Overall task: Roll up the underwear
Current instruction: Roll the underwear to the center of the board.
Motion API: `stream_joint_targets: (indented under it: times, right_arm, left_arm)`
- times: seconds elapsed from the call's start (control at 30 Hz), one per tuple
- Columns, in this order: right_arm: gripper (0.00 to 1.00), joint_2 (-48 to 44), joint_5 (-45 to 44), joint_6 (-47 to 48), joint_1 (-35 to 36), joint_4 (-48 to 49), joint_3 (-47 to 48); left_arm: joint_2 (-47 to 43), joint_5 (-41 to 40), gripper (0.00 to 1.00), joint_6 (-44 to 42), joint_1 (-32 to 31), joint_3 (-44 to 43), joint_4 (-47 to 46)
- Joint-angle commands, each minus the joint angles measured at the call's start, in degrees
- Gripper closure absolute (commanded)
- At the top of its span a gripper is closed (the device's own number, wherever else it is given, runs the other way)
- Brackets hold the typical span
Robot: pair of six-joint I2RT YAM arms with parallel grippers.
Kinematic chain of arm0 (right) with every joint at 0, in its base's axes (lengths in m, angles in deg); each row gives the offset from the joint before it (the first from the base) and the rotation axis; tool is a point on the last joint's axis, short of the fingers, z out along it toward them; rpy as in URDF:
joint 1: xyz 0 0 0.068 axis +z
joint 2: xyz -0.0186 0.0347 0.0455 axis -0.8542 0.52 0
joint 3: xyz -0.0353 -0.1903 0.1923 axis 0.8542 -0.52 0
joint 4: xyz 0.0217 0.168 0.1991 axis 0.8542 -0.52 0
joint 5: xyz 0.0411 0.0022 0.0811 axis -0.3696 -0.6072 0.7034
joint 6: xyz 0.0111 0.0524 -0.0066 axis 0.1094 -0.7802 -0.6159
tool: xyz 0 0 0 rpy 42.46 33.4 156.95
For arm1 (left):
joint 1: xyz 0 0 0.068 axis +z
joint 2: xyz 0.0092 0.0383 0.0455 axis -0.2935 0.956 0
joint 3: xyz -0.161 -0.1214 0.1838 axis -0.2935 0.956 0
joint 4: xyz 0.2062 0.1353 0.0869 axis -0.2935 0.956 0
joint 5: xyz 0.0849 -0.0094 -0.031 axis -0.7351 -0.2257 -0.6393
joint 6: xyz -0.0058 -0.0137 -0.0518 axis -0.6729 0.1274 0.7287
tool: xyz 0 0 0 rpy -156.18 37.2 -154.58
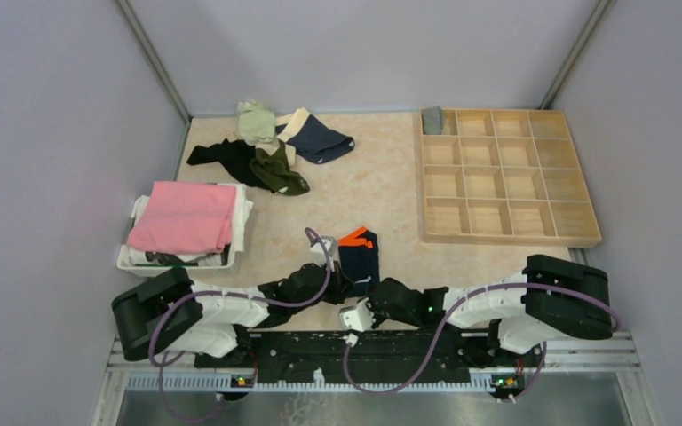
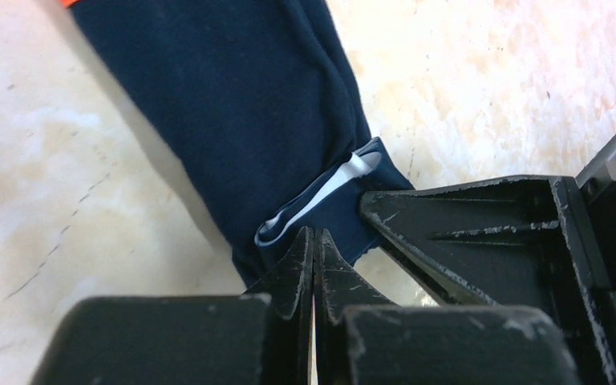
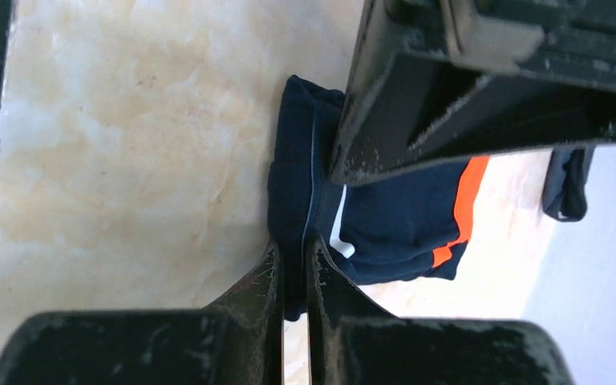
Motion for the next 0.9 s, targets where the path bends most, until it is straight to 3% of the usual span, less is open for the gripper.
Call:
stream_joint_targets:
  times: [0.0, 0.27, 0.5, 0.87]
  right_arm:
    - [1.0, 0.9, 2.2, -10.6, -0.3, -9.5, 4.8]
    - [1.0, -1.7, 16.3, -27.5, -0.3, -18.5, 11.5]
    - [1.0, -0.3, 26.2, -39.6, -1.1, -14.6, 11.4]
    - [1.0, 7.2, 46.7, -59.2, -10.4, -10.2, 13.9]
  left_arm:
    - [-7.3, -2.7, 1.0, -2.0, 0.2, 3.7, 15.1]
    - [-25.9, -7.0, 1.0, -2.7, 0.3, 4.2, 26.9]
    - [-39.2, -9.5, 1.0, -1.3, 0.3, 4.2, 36.6]
    - [-44.0, -9.1, 1.0, -4.1, 0.3, 2.5, 39.8]
